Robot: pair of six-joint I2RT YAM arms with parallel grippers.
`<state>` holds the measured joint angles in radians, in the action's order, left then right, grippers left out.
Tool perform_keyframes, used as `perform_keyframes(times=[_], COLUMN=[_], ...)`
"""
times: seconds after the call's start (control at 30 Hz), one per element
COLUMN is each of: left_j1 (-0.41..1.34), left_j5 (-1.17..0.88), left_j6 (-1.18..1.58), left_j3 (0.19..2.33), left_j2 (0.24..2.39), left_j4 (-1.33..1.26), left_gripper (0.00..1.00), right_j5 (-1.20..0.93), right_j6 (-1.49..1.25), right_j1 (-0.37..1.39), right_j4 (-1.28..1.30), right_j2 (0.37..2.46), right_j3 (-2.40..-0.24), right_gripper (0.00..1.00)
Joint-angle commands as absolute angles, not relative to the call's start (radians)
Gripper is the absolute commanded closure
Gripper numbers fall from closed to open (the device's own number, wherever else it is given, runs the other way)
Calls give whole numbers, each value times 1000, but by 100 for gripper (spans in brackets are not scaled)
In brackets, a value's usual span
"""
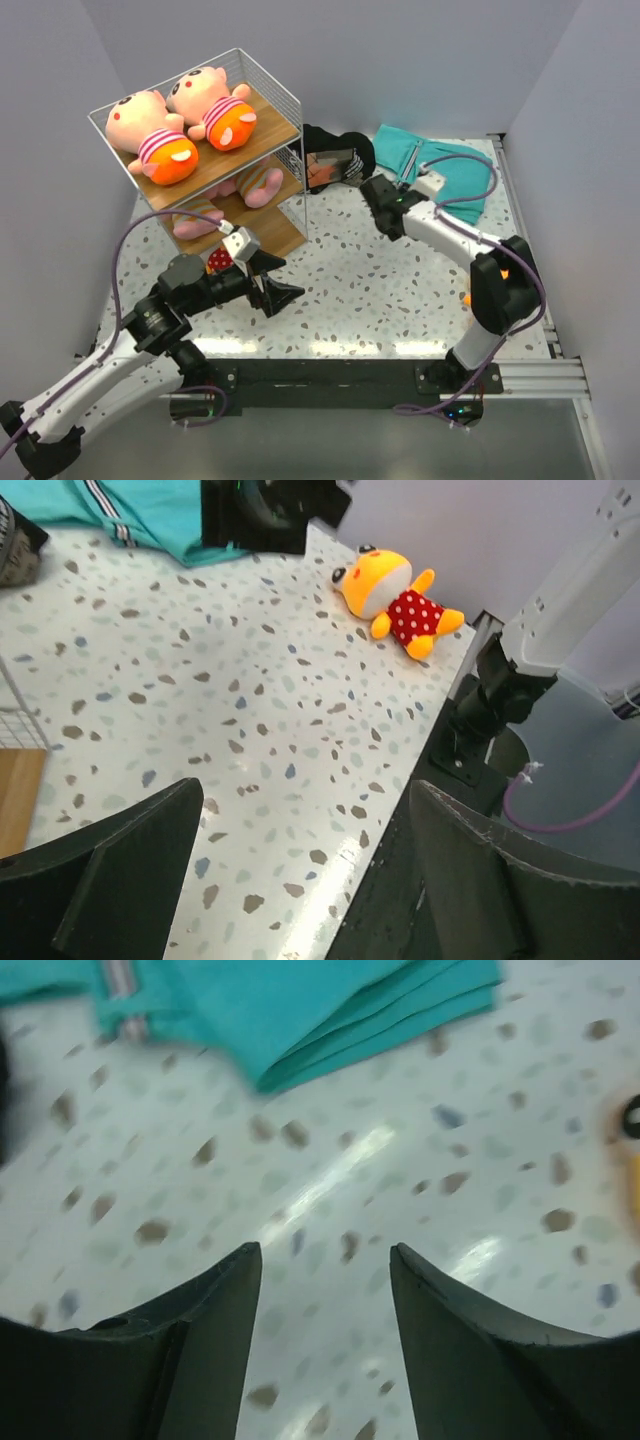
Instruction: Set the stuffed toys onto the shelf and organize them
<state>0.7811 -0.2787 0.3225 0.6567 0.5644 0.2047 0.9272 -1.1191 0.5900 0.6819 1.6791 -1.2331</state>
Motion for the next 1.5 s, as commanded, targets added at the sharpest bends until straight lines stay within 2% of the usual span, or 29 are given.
perform_keyframes(times=[0.0,0.23,0.3,0.43,0.6,0.67,0.7,0.87,0.9,1.0,1.17,1.3,1.47], left_j1=[785,785,785,785,787,787,787,787,788,787,788,788,788], left_j5=[-380,-439,-440,-440,-445,-440,-437,-428,-428,-420,-414,-407,-384], left_j6=[377,368,380,374,382,382,380,383,383,382,379,374,373], left_j3=[611,581,571,578,574,569,569,571,569,571,572,575,580], left_j2=[574,514,500,526,512,499,488,477,473,465,459,459,443], left_j4=[135,138,118,130,126,121,123,126,124,129,136,141,150], left_gripper=[10,10,10,10,9,9,8,8,8,8,8,8,8], right_j5=[1207,1161,1119,991,1015,1006,1018,991,959,890,829,692,583], right_j6=[-1372,-1696,-1666,-1436,-1390,-1335,-1324,-1155,-1103,-1029,-976,-844,-842], right_j1=[419,220,170,91,54,51,52,51,51,51,103,250,417], right_j4=[1211,1447,1367,1117,1087,1037,1034,852,791,692,678,571,565], right_j2=[1706,1711,1686,1612,1663,1698,1697,1596,1554,1508,1488,1463,1436], right_j3=[-1281,-1218,-1169,-1059,-1077,-1086,-1089,-1011,-1000,-977,-1012,-1019,-1040], right_gripper=[43,39,39,39,37,44,58,87,98,100,100,100,100])
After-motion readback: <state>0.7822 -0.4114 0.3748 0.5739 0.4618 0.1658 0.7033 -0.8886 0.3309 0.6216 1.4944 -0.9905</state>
